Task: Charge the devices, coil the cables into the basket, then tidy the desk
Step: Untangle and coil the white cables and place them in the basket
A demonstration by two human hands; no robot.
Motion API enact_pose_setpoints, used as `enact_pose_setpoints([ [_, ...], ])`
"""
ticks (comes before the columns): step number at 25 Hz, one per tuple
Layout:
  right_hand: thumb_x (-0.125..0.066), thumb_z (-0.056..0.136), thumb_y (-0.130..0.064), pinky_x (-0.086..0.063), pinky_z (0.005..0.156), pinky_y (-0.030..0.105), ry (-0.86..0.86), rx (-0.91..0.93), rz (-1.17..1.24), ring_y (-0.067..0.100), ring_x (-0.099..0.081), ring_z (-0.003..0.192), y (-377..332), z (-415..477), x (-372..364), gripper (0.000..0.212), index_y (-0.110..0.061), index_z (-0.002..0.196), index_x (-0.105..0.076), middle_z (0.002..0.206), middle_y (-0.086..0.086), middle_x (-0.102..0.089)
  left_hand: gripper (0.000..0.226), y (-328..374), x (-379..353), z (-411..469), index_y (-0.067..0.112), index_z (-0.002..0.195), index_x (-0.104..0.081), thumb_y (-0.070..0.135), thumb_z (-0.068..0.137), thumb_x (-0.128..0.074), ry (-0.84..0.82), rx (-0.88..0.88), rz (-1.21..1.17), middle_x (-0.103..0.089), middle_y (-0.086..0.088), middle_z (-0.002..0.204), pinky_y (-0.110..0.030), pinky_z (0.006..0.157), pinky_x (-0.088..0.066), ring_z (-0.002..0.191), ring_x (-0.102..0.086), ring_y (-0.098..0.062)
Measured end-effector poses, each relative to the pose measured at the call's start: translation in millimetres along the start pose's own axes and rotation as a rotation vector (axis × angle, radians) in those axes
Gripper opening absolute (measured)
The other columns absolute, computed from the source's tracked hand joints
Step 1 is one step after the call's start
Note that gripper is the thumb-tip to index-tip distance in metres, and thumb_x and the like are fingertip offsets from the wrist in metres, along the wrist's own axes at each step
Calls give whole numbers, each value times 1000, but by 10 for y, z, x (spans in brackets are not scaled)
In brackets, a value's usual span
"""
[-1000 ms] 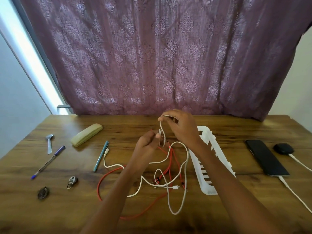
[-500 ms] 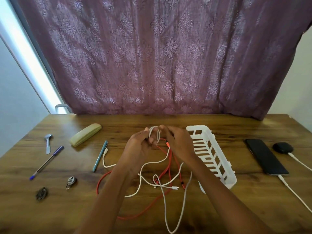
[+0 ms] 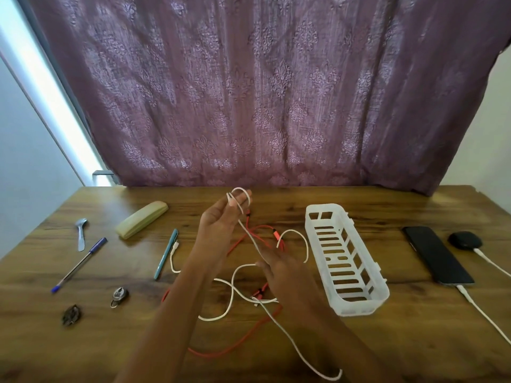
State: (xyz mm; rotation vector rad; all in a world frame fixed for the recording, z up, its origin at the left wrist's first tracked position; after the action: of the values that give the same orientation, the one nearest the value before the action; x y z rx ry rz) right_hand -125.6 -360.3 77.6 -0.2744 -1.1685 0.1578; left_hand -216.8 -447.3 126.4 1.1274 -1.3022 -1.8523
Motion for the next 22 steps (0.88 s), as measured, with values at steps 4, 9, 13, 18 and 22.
enact_pose_setpoints([
  [4, -84, 62, -13, -44, 39, 18, 261, 191, -206, 11, -56, 46, 16, -24, 330, 43, -14, 102, -70, 77, 1, -66, 25, -75, 13, -73, 1, 112, -59, 7, 97, -40, -65, -44, 284, -67, 2, 100, -5, 73, -45, 89, -63, 8],
  [9, -52, 89, -30, -21, 44, 14, 543, 245, -220, 7, -45, 43, 11, 177, 894, 26, -15, 84, -73, 65, -4, -59, 27, -169, 49, -120, -5, 116, -55, 7, 97, -41, -127, -24, 333, -66, -17, 112, -13, 85, -46, 99, -62, -6],
  [13, -44, 93, -33, -31, 38, 19, 493, 231, -139, 10, -49, 45, -36, 278, 823, 33, -17, 84, -71, 66, -4, -57, 25, -102, -141, -159, -3, 110, -58, 8, 98, -40, -202, -27, 261, -67, -12, 103, -24, 92, -48, 100, -63, -16],
  [18, -44, 88, -26, -41, 36, 27, 423, 145, -34, 16, -54, 48, 46, 381, 710, 28, -18, 90, -70, 70, -2, -58, 27, -129, -109, -133, 1, 109, -59, 11, 99, -36, -158, 40, 164, -64, -8, 89, -34, 94, -45, 98, -63, -21],
  [22, -55, 84, -14, -41, 40, 25, 345, 86, 16, 18, -57, 52, 124, 362, 535, 20, -17, 97, -70, 76, -1, -60, 27, -67, -95, -117, 5, 106, -59, 10, 100, -33, -128, 53, 22, -60, -2, 75, -30, 86, -47, 81, -62, -14],
])
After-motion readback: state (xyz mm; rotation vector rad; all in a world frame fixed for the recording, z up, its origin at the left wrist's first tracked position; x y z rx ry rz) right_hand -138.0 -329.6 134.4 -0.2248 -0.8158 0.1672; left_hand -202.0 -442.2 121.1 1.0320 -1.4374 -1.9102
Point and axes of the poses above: each hand's wrist, its own z-axis towards the middle knuckle, its own x-axis out of the back of the hand, y = z × x, the point moved 6 cm from there along z, towards the middle knuckle
